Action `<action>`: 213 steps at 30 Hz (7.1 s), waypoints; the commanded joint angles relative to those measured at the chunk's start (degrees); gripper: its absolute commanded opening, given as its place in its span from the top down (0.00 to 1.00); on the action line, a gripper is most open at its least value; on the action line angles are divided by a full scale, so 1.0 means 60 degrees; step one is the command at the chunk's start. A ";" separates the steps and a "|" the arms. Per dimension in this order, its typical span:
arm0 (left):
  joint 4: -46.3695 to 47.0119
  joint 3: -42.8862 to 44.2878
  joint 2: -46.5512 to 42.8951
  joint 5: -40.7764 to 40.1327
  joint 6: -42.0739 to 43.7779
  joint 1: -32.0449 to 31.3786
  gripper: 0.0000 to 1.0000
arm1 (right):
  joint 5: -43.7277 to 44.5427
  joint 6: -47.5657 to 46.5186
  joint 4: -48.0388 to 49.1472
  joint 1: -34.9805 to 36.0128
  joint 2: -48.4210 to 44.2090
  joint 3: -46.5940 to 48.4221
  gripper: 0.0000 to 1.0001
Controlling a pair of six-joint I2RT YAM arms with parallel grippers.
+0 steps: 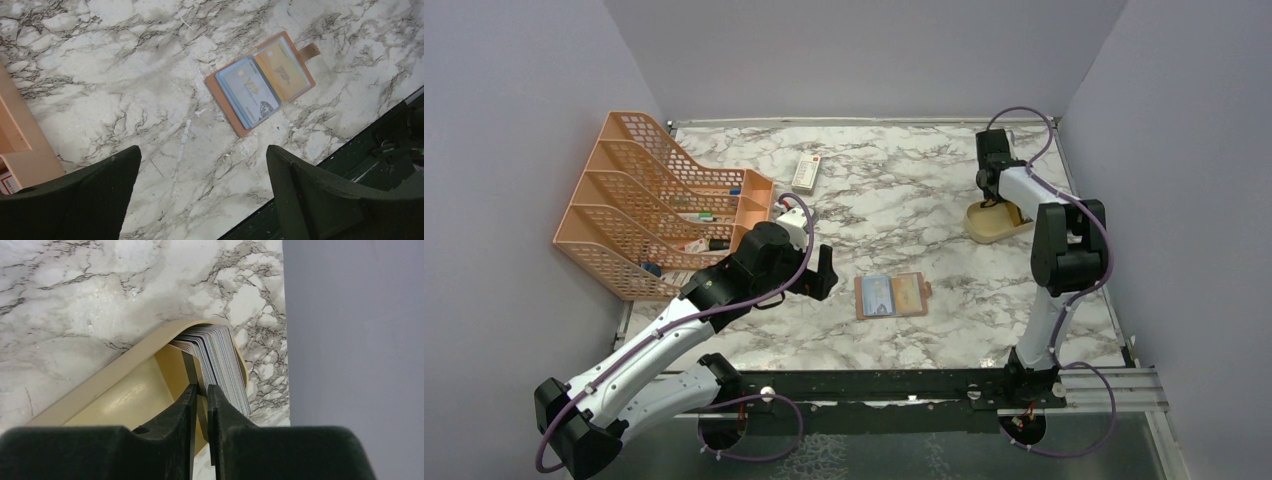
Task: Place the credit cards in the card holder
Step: Pick up the credit card from the storage box, then insert the credit card into the card holder.
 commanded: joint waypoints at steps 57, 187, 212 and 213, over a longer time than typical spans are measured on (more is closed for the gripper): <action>0.7818 -0.2245 0.0545 0.3420 -0.6740 0.0114 0.46 | -1.5759 0.9928 0.6953 0.1918 -0.8649 -0.7187 0.99; 0.6379 -0.0633 0.7613 0.3331 -0.5184 0.0385 1.00 | -1.0645 0.4818 0.2574 0.2473 -0.5277 -0.8081 0.76; 0.6946 -0.0617 0.7974 0.3273 -0.5960 0.0378 1.00 | -1.0663 0.5163 0.2830 0.2488 -0.5380 -0.8262 0.80; 0.6968 -0.0664 0.7968 0.3196 -0.6000 0.0378 1.00 | -1.0660 0.5218 0.2872 0.2489 -0.5415 -0.8297 0.80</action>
